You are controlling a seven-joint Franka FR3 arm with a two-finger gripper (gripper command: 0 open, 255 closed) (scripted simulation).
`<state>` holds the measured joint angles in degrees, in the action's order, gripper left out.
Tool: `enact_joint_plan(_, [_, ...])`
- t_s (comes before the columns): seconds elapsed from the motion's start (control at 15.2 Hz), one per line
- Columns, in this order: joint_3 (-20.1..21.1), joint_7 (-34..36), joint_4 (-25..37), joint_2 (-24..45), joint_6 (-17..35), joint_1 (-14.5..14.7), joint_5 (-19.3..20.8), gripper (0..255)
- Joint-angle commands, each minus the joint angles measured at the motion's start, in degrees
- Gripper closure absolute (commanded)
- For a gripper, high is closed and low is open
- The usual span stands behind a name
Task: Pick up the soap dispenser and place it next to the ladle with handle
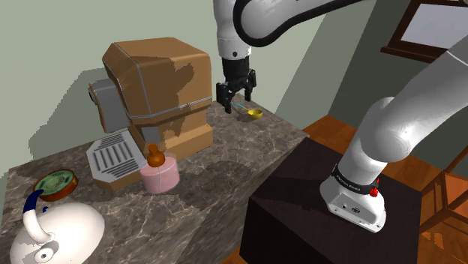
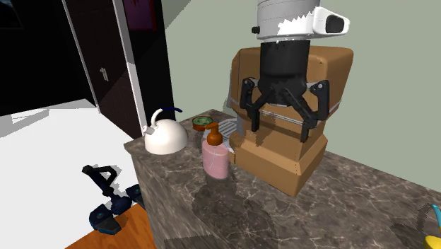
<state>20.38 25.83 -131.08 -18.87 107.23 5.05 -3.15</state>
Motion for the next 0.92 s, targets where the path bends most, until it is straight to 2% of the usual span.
enact_joint_plan(0.0, [1.49,2.17,2.11,3.42,1.57,0.25,0.27,0])
enact_joint_plan(0.46, [6.23,10.91,12.41,17.85,5.79,1.75,4.46,0])
enact_joint_plan(0.86, [7.97,18.31,24.1,31.14,6.73,5.22,10.45,0])
